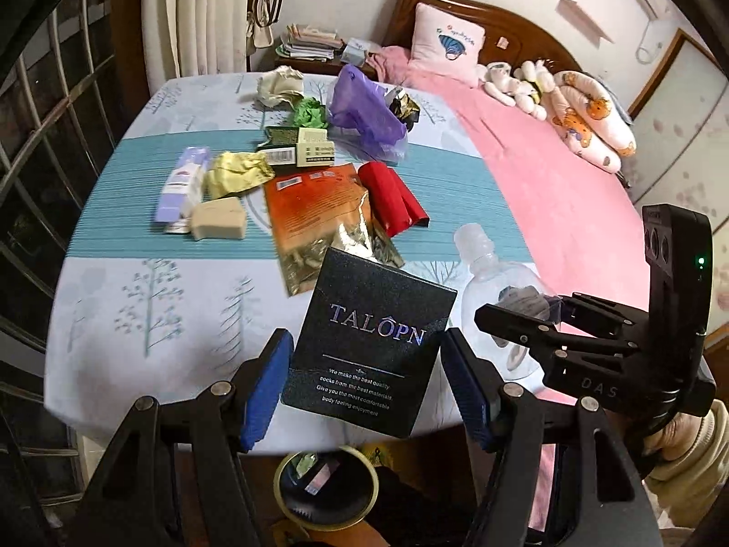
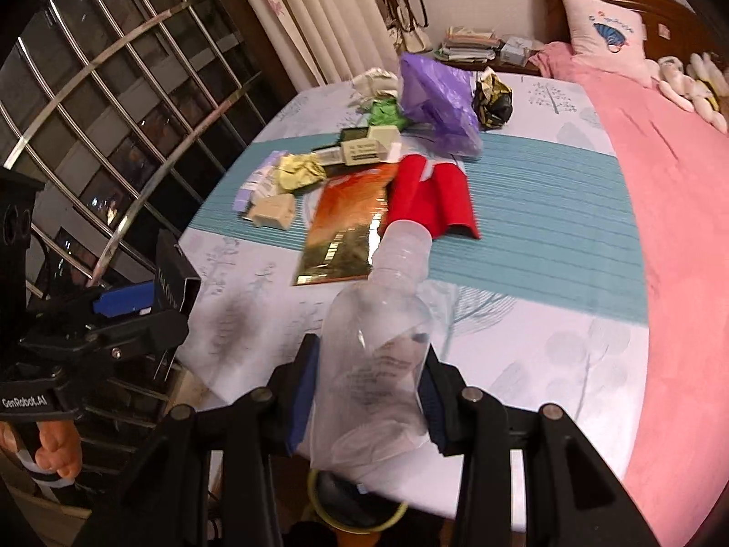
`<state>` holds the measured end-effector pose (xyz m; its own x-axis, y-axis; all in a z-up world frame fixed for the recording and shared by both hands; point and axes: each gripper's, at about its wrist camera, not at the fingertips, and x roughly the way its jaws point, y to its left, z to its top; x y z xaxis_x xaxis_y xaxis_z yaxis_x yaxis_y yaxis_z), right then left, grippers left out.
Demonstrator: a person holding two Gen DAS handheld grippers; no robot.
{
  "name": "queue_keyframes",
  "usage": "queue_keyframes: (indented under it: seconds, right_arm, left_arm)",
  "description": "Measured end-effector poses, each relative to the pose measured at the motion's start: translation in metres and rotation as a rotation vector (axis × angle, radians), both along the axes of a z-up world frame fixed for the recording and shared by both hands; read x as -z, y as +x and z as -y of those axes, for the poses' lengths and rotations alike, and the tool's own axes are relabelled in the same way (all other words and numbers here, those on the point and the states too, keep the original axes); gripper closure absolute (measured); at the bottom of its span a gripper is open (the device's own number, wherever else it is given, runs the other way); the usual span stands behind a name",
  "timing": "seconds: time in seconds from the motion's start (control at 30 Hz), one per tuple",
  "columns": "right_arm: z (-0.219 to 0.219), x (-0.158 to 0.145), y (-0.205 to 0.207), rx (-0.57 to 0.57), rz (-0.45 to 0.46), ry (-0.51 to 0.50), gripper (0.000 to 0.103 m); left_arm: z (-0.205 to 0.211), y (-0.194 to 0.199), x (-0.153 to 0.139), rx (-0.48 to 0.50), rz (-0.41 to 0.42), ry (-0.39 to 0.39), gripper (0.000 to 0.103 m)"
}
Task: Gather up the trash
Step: 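Carry the box and bottle down over the blue bin and open both tools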
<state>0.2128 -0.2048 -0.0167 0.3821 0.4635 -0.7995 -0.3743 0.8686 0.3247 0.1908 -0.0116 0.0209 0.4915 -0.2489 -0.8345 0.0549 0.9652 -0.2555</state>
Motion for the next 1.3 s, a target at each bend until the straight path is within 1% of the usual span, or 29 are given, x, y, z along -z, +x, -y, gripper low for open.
queue_keyframes:
  seconds: [0.2, 0.4, 0.53, 0.73, 0.97, 1.13, 1.3]
  right_arm:
    - [-0.027, -0.021, -0.055, 0.077, 0.034, 0.019, 0.062]
    - [-0.048, -0.031, -0.107, 0.137, 0.060, 0.022, 0.062]
    - [-0.058, -0.027, -0.138, 0.171, 0.054, 0.022, 0.062]
    - [-0.071, -0.004, -0.171, 0.206, 0.001, 0.001, 0.062]
    - [-0.071, 0.031, -0.202, 0.235, -0.092, -0.017, 0.062]
    - [-0.064, 0.075, -0.215, 0.273, -0.177, -0.022, 0.062]
    - [-0.057, 0.132, -0.223, 0.321, -0.249, -0.035, 0.062]
  left_arm:
    - [-0.036, -0.050, -0.018, 0.041, 0.025, -0.007, 0.038]
    - [-0.064, -0.089, -0.022, 0.073, 0.040, -0.035, 0.038]
    - [-0.073, -0.110, -0.014, 0.104, 0.025, -0.048, 0.038]
    - [-0.080, -0.138, 0.001, 0.143, -0.002, -0.052, 0.038]
    - [-0.071, -0.154, 0.040, 0.180, -0.096, -0.053, 0.038]
    - [-0.052, -0.160, 0.087, 0.216, -0.197, -0.044, 0.038]
    - [-0.029, -0.162, 0.141, 0.254, -0.279, -0.023, 0.038]
